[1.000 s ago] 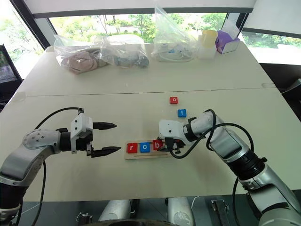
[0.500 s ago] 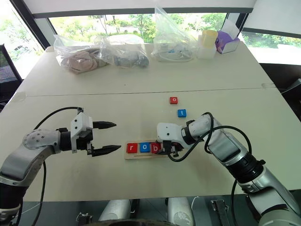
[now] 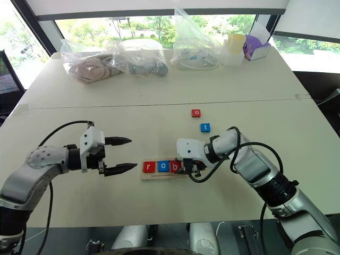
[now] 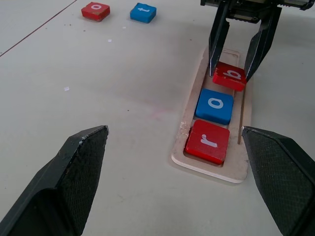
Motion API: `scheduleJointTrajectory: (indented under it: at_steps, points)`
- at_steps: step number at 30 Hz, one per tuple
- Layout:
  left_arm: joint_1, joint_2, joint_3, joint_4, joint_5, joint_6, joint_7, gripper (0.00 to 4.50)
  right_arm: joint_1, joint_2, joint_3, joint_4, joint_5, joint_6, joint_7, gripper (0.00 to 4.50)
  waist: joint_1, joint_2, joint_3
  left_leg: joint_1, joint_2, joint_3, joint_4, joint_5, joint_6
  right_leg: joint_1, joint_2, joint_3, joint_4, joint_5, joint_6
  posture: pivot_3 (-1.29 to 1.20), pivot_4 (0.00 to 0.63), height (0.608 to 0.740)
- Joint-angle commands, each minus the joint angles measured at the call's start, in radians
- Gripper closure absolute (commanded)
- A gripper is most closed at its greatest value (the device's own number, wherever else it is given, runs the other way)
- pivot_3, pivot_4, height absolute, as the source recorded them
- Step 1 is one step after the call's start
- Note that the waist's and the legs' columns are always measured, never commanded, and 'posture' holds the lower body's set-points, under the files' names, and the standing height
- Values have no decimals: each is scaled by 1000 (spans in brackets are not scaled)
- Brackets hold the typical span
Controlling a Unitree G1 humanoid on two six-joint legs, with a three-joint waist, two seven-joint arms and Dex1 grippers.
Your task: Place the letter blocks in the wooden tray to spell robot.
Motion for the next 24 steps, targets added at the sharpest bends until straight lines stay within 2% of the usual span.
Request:
scheduleJointTrajectory:
  at_steps: [1, 8, 10, 15, 24]
  points:
    - [-10, -3, 30, -39, -13, -4, 8, 0, -17, 11, -4, -10, -6, -19, -4, 3371, 0, 0, 0, 0, 0, 0, 0, 0, 0, 0, 0, 0, 0, 0, 0, 0, 150, 740]
    - [-8, -4, 29, -47, -18, 1, 15, 0, -17, 13, -7, -9, -9, -20, -4, 3371, 0, 0, 0, 0, 0, 0, 0, 0, 0, 0, 0, 0, 0, 0, 0, 0, 150, 740]
    - [-8, -3, 28, -48, -18, 2, 16, 0, -16, 14, -8, -12, -8, -17, -2, 2329, 0, 0, 0, 0, 0, 0, 0, 0, 0, 0, 0, 0, 0, 0, 0, 0, 150, 740]
    - [-12, -5, 25, -45, -17, 2, 19, 0, -15, 16, -10, -15, -6, -12, 0, 70, 0, 0, 0, 0, 0, 0, 0, 0, 0, 0, 0, 0, 0, 0, 0, 0, 150, 740]
    - [-12, -6, 25, -49, -19, 8, 21, 0, -66, 18, -100, -9, 26, 21, -39, 70, 0, 0, 0, 0, 0, 0, 0, 0, 0, 0, 0, 0, 0, 0, 0, 0, 150, 740]
